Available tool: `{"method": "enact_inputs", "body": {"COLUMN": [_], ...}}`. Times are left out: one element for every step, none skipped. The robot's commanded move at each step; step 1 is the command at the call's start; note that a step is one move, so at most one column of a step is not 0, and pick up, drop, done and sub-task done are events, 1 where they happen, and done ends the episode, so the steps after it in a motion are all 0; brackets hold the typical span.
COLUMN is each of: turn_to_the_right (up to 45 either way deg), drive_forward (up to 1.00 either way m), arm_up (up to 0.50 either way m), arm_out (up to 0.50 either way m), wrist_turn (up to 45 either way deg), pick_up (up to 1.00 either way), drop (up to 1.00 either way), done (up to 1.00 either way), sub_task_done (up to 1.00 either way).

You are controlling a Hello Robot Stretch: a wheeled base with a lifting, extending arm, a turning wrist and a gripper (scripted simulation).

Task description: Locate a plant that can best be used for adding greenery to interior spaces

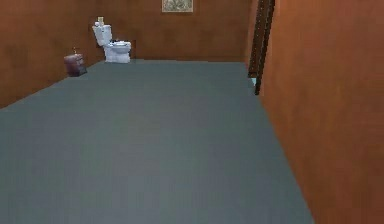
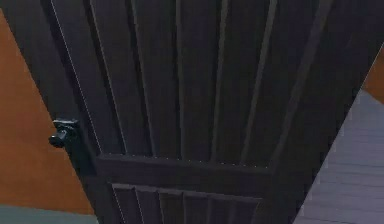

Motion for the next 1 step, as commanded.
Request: {"method": "enact_inputs", "body": {"turn_to_the_right": [0.0], "drive_forward": [0.15], "arm_up": [0.00], "arm_out": [0.00], "wrist_turn": [0.0], "pick_up": [0.00], "drop": [0.00], "done": [0.00], "sub_task_done": [0.00]}}
